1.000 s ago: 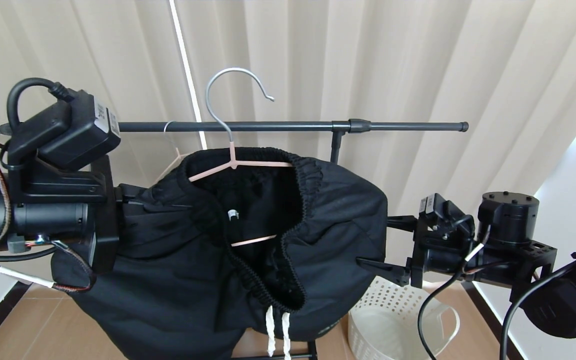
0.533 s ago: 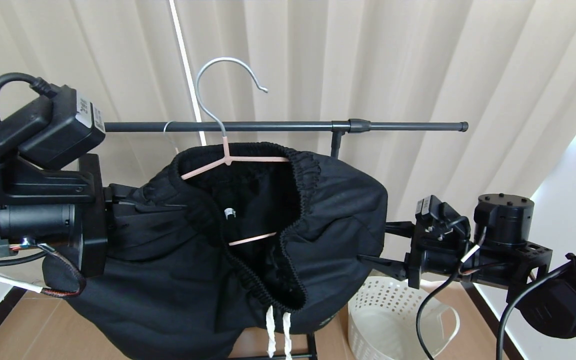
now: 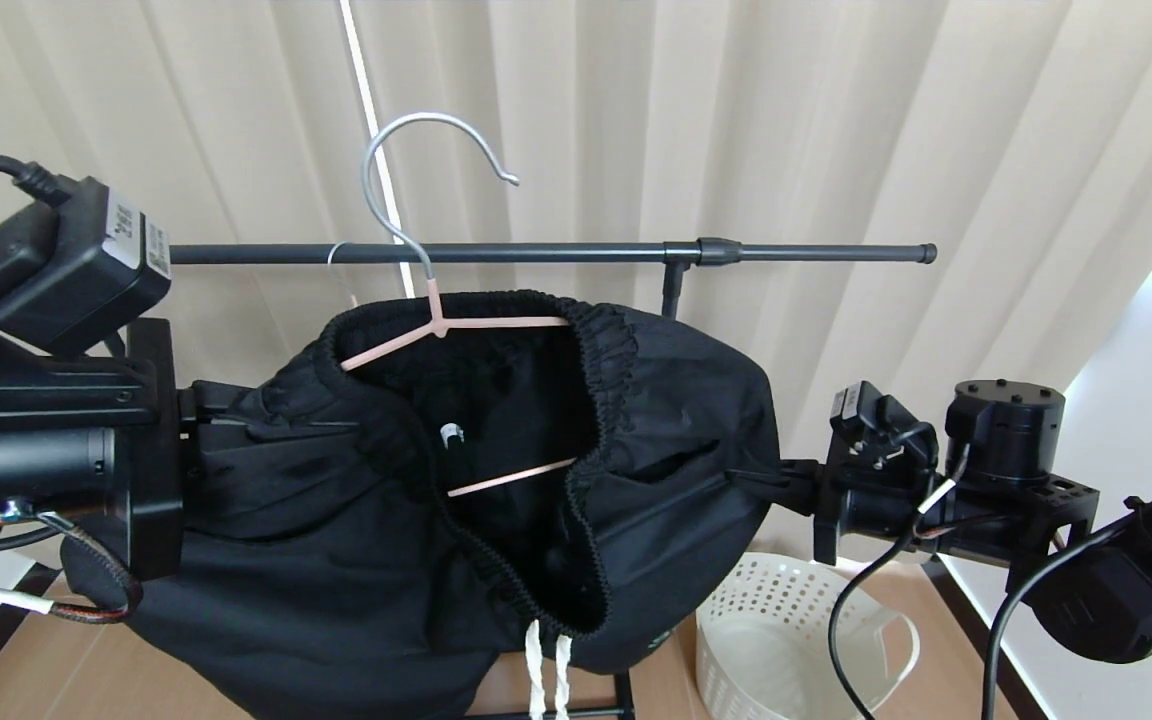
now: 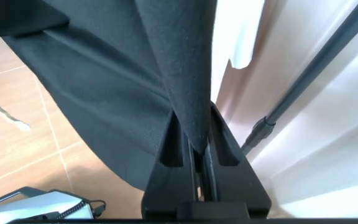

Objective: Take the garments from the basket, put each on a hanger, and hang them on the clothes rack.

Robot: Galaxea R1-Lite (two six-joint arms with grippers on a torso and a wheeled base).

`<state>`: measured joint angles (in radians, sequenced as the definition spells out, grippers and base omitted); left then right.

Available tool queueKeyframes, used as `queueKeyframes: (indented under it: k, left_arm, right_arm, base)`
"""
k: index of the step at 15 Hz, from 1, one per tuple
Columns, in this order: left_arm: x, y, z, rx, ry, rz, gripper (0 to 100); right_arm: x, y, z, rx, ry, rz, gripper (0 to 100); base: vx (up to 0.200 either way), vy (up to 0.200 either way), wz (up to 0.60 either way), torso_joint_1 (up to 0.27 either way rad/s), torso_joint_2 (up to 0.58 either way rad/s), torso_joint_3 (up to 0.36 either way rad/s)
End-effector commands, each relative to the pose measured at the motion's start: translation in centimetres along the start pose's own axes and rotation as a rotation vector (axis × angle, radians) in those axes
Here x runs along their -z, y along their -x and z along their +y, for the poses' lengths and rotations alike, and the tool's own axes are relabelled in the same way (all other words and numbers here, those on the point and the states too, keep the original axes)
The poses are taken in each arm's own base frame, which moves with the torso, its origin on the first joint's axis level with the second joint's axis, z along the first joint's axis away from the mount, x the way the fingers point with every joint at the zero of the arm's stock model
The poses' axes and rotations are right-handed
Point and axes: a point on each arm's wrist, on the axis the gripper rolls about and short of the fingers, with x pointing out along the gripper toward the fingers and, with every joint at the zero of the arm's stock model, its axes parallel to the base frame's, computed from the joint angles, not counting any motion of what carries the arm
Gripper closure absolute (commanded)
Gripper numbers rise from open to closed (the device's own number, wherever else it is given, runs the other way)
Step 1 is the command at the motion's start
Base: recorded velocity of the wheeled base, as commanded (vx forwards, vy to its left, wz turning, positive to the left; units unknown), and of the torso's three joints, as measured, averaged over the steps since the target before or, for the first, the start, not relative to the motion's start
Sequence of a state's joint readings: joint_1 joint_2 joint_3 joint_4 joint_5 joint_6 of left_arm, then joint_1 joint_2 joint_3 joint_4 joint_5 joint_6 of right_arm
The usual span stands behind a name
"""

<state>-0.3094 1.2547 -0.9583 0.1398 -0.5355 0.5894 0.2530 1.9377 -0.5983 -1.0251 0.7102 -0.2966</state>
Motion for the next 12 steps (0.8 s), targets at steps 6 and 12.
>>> queueKeyframes:
  k: [6, 12]
  left_arm:
    - [0.5, 1.7, -1.4, -0.013, 0.042, -0.014, 100]
    - [0.5, 2.1, -1.7, -0.019, 0.069, -0.021, 100]
  right_arm:
    - [0.4, 0.0, -1.7, 0.040, -0.051, -0.003, 100]
    - [0.7, -0.1, -2.1, 0.049, -0.059, 0.003, 100]
  base:
    - [0.000, 0.000, 0.00, 0.000, 0.00, 0.000]
    - [0.000, 0.000, 0.00, 0.000, 0.00, 0.000]
